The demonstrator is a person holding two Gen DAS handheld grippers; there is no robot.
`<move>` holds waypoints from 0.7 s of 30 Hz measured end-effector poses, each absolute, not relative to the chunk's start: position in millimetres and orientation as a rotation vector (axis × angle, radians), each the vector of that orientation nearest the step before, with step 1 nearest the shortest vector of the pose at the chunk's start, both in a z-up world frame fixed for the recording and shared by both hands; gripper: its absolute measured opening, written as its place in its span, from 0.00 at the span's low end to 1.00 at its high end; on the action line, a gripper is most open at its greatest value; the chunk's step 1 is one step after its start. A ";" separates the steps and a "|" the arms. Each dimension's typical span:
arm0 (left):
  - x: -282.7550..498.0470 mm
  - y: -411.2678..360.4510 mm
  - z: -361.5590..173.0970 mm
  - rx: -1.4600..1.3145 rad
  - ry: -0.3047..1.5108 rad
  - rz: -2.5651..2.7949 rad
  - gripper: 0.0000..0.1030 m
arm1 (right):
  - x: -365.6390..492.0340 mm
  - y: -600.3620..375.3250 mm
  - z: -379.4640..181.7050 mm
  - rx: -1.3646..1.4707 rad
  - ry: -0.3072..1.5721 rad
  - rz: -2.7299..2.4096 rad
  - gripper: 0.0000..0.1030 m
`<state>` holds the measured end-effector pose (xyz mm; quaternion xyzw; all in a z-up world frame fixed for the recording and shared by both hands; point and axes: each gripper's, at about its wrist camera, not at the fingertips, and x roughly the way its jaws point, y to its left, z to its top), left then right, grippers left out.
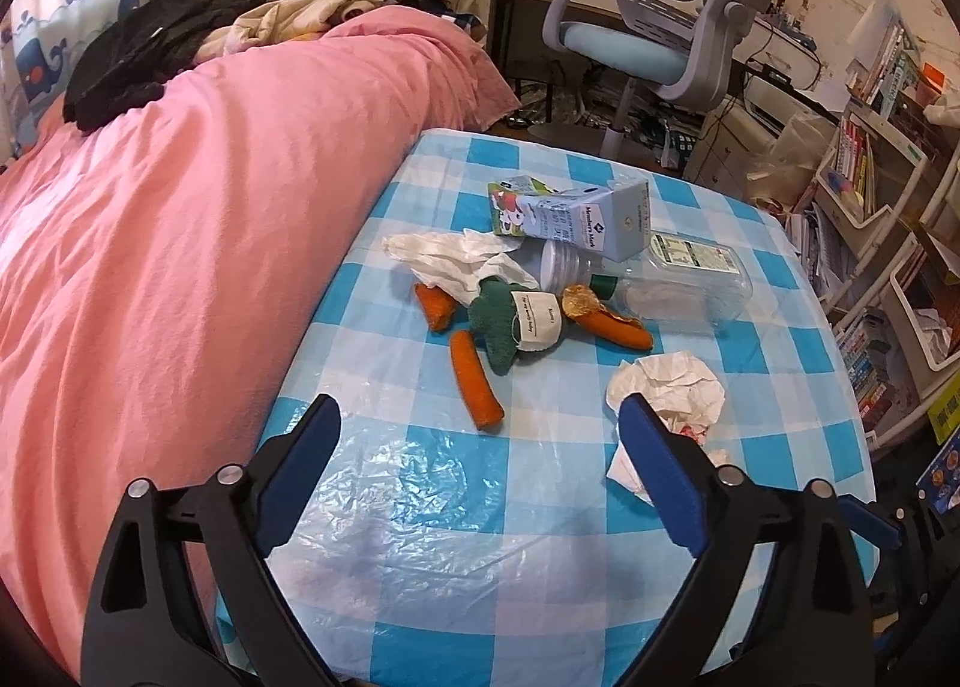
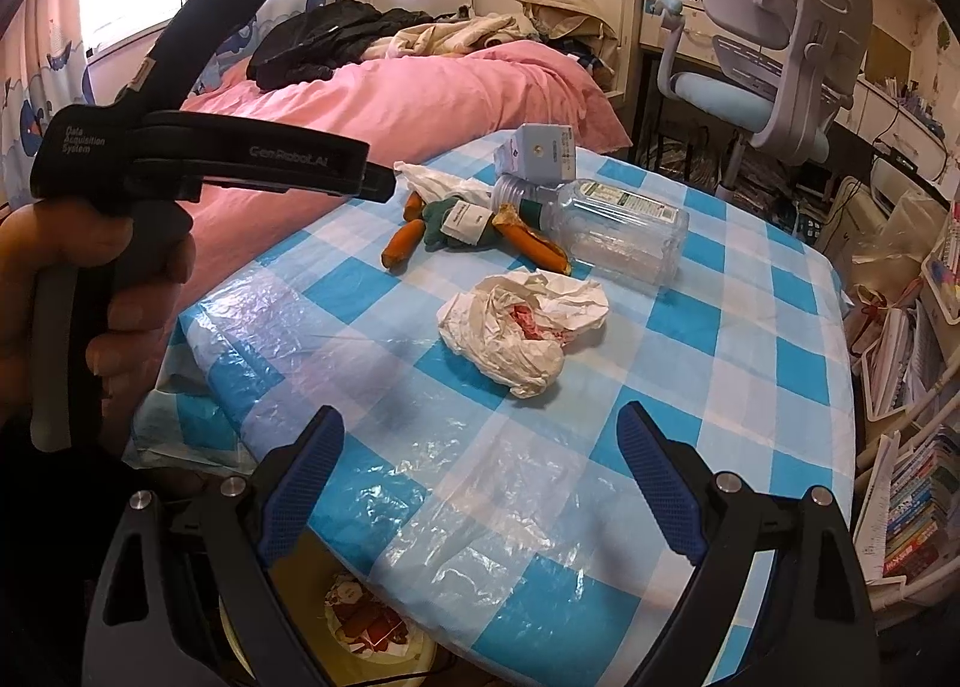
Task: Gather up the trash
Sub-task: 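Bring both open grippers back over the remaining trash on the table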
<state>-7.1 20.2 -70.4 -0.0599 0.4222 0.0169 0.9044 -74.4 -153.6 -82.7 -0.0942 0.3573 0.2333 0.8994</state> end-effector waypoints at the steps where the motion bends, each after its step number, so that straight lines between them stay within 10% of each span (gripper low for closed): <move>1: -7.6 20.9 -70.2 -0.127 0.872 0.035 0.88 | -74.3 -154.0 -82.4 -0.195 0.737 0.483 0.86; 21: -10.4 23.4 -66.9 -0.140 0.870 0.019 0.89 | -73.4 -144.7 -85.7 -0.213 0.700 0.476 0.88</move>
